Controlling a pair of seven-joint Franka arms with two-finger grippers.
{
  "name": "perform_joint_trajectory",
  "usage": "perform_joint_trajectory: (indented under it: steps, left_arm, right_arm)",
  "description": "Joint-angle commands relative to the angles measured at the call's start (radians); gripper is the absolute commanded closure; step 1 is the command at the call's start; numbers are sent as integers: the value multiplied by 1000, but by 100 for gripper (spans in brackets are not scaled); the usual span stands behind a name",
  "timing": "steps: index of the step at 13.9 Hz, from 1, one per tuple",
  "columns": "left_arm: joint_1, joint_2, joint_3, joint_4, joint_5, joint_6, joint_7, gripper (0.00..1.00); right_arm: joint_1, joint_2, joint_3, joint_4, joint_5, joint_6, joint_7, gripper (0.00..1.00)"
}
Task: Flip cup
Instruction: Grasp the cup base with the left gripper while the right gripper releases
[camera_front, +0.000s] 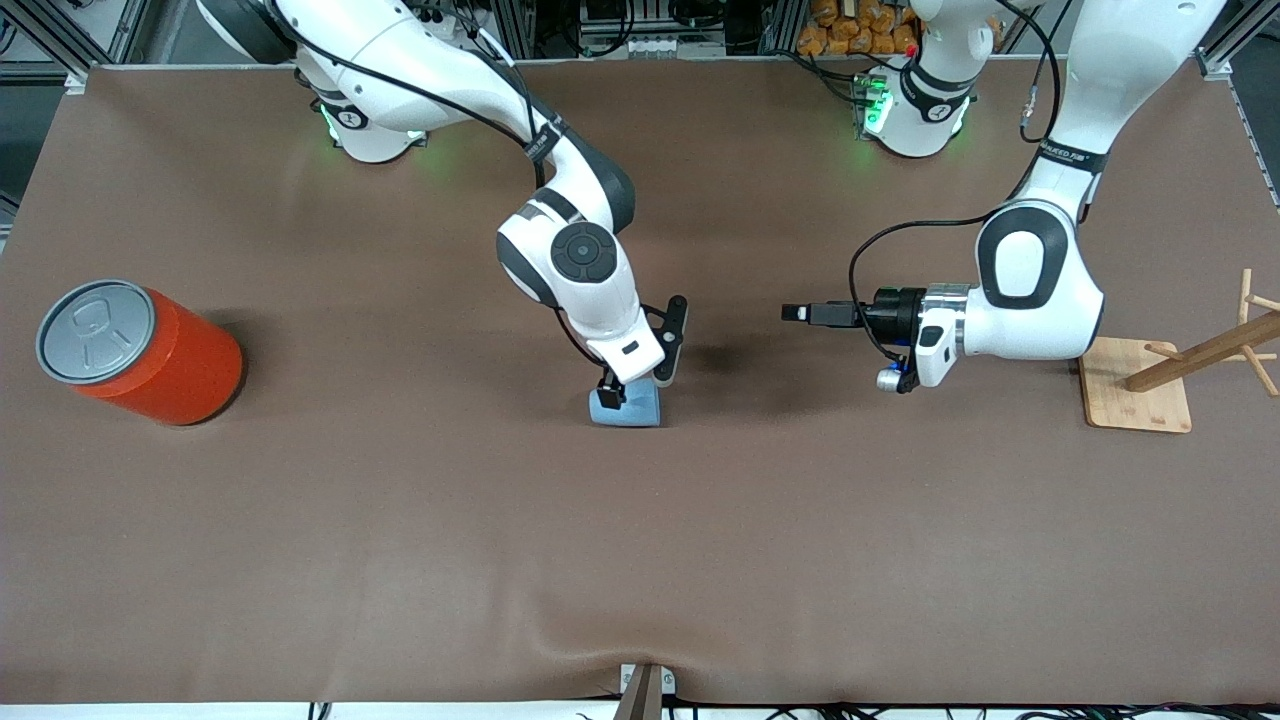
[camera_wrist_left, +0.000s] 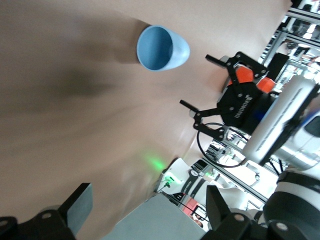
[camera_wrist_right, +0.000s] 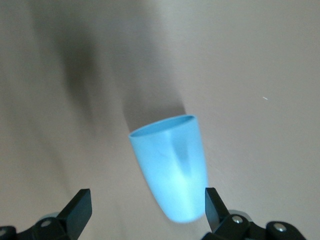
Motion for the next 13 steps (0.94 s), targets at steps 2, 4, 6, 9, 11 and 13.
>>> perform_joint_trajectory:
  steps: [2, 4, 6, 9, 11, 13]
  left_arm:
    - [-6, 70, -7, -15, -122, 54, 157, 0]
    - [-52, 110, -7, -1, -231, 92, 225, 0]
    - [-120, 129, -7, 22, -311, 175, 234, 0]
    - [-181, 210, -7, 116, -339, 242, 237, 0]
    - [-227, 264, -3, 190, -333, 290, 282, 0]
    - [-250, 325, 0, 264, -322, 321, 296, 0]
  right_arm:
    - [-55, -16, 6, 75, 19, -105, 123, 0]
    - [-104, -16, 14, 108, 22, -113, 222, 0]
    - [-122, -16, 9, 123, 22, -112, 227, 0]
    - [-178, -16, 3, 112, 16, -130, 230, 0]
    - [-239, -9, -2, 105, 18, -170, 227, 0]
    - [-242, -6, -9, 94, 7, -172, 249, 0]
